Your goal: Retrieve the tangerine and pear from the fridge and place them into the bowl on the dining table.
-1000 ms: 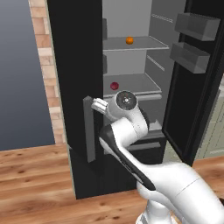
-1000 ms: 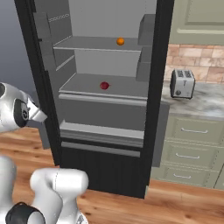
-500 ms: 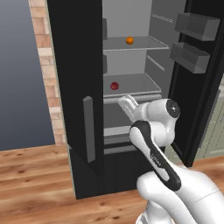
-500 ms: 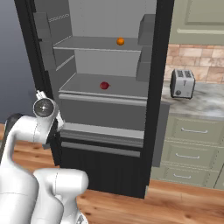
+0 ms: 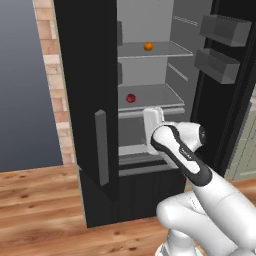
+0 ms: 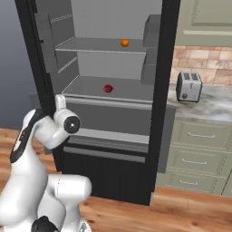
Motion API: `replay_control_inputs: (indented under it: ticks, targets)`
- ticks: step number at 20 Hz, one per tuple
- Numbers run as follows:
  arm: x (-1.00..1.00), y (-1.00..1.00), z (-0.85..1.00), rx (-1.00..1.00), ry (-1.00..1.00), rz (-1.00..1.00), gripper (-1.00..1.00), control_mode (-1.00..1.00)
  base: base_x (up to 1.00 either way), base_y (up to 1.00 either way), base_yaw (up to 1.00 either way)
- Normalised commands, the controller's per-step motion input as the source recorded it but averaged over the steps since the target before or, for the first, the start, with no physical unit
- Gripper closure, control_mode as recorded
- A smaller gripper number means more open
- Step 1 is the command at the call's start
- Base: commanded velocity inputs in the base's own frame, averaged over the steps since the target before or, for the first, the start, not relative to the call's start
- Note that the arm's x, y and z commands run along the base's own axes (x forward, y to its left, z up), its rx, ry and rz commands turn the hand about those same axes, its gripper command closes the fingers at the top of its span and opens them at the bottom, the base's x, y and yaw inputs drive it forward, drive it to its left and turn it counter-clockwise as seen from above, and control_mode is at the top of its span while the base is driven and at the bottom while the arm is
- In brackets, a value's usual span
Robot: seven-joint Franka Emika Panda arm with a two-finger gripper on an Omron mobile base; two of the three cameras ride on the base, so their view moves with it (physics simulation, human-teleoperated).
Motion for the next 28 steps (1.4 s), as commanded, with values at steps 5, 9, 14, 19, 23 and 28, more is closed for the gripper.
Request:
replay_control_inputs:
  ticks: [5, 9, 14, 19, 23, 28]
  targets:
    - [0.35, 0.08, 0.00, 0.06, 0.05, 0.13, -1.00, -1.00, 0.00, 0.00, 0.00]
    - [0.33, 0.35, 0.00, -0.04, 0.00, 0.17, -1.00, -1.00, 0.00, 0.00, 0.00]
    - [0.53, 0.21, 0.00, -0.02, 0.00, 0.14, -1.00, -1.00, 0.00, 0.00, 0.00]
    - [0.42, 0.29, 0.00, -0.01, -0.01, 0.09, -1.00, -1.00, 0.00, 0.00, 0.00]
    - [0.26, 0.60, 0.00, -0.04, -0.07, 0.09, -1.00, -1.00, 0.00, 0.00, 0.00]
    - [-0.07, 0.86, -0.05, -0.09, -0.08, 0.07, -1.00, -1.00, 0.00, 0.00, 0.00]
